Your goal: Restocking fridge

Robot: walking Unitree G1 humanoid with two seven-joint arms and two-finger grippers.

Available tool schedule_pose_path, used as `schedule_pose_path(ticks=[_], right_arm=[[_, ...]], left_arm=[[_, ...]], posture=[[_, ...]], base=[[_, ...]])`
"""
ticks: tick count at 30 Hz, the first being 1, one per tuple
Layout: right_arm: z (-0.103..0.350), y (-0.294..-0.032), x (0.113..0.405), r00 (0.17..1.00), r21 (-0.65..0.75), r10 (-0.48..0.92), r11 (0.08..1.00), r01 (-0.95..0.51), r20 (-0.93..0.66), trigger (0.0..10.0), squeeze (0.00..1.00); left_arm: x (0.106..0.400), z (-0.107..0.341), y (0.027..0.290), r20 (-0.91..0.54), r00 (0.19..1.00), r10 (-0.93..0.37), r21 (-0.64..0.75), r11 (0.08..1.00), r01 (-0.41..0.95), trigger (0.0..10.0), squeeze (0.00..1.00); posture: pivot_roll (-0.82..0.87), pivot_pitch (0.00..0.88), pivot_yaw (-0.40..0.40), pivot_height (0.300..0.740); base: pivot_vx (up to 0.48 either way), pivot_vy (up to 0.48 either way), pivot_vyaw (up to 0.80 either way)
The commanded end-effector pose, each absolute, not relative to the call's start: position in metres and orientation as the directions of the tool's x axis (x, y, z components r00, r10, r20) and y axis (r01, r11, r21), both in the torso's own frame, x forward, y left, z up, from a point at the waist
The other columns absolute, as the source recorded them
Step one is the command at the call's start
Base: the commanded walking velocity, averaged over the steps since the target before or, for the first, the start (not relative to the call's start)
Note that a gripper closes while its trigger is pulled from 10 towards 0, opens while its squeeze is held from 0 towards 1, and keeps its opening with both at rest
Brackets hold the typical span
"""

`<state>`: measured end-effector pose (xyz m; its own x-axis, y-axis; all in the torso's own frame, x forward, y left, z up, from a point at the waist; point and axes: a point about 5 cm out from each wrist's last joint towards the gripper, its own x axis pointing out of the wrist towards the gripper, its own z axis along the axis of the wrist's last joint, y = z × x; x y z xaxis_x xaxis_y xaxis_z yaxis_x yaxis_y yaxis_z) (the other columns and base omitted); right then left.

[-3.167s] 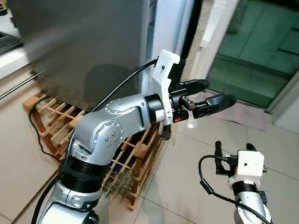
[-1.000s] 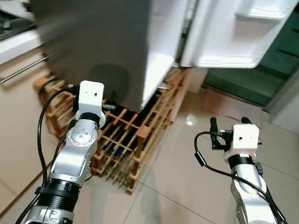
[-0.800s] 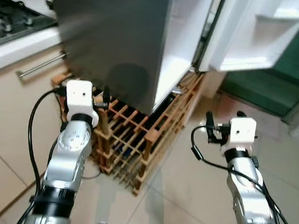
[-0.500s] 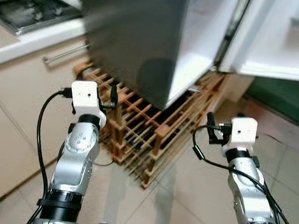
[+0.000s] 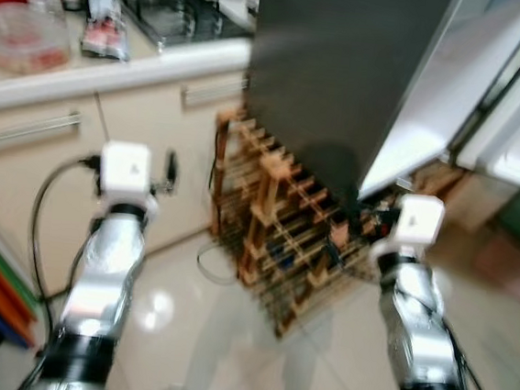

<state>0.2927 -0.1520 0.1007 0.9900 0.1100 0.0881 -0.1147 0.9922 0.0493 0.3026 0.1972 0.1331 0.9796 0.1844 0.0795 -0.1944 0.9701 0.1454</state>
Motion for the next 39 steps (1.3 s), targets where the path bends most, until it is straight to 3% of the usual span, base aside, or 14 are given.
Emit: schedule_pose_path(ticks=[1, 4, 9, 18, 20, 26, 30, 39], right_arm=[[0.1, -0.153, 0.291, 0.991, 0.051, 0.107, 0.992, -0.112, 0.084, 10.0, 0.0], [0.1, -0.15, 0.295, 0.99, 0.042, 0.121, 0.991, -0.124, 0.078, 10.0, 0.0], [0.102, -0.15, 0.3, 0.99, 0.043, 0.118, 0.992, -0.121, 0.077, 10.0, 0.0], [0.104, -0.148, 0.311, 0.991, 0.043, 0.113, 0.992, -0.116, 0.07, 10.0, 0.0], [0.101, -0.146, 0.315, 0.99, 0.045, 0.133, 0.99, -0.135, 0.054, 10.0, 0.0], [0.103, -0.145, 0.32, 0.987, 0.031, 0.156, 0.987, -0.157, 0.049, 10.0, 0.0], [0.106, -0.146, 0.321, 0.99, 0.038, 0.121, 0.992, -0.124, 0.069, 10.0, 0.0], [0.114, -0.153, 0.317, 0.988, 0.007, 0.04, 0.999, -0.041, 0.146, 10.0, 0.0]], left_arm=[[0.302, 0.135, 0.188, 0.085, 0.982, 0.166, 0.154, 0.972, -0.178, 10.0, 0.0], [0.307, 0.143, 0.171, 0.11, 0.986, 0.124, 0.158, 0.977, -0.14, 10.0, 0.0], [0.31, 0.146, 0.169, 0.119, 0.987, 0.107, 0.173, 0.977, -0.127, 10.0, 0.0], [0.313, 0.151, 0.167, 0.125, 0.986, 0.107, 0.137, 0.983, -0.124, 10.0, 0.0], [0.316, 0.154, 0.166, 0.142, 0.984, 0.107, 0.161, 0.979, -0.129, 10.0, 0.0], [0.32, 0.158, 0.171, 0.149, 0.981, 0.125, 0.162, 0.976, -0.149, 10.0, 0.0], [0.323, 0.152, 0.171, 0.095, 0.991, 0.093, 0.159, 0.982, -0.107, 10.0, 0.0], [0.321, 0.158, 0.171, 0.138, 0.985, 0.108, 0.07, 0.99, -0.119, 10.0, 0.0]], posture=[[0.01, 0.0, -0.054, 0.74], [0.02, 0.0, -0.06, 0.74], [0.03, 0.0, -0.073, 0.74], [0.12, 0.0, -0.081, 0.74], [0.23, 0.0, -0.143, 0.74], [0.25, 0.0, -0.165, 0.74], [0.21, 0.0, -0.134, 0.74], [0.09, 0.0, -0.069, 0.74]], base=[[0.0, 0.0, 0.66], [0.0, 0.0, 0.66], [0.0, 0.0, 0.66], [0.0, -0.445, 0.64], [0.259, -0.401, 0.62], [0.268, -0.395, 0.62], [0.139, -0.195, 0.61], [0.073, 0.0, 0.0]])
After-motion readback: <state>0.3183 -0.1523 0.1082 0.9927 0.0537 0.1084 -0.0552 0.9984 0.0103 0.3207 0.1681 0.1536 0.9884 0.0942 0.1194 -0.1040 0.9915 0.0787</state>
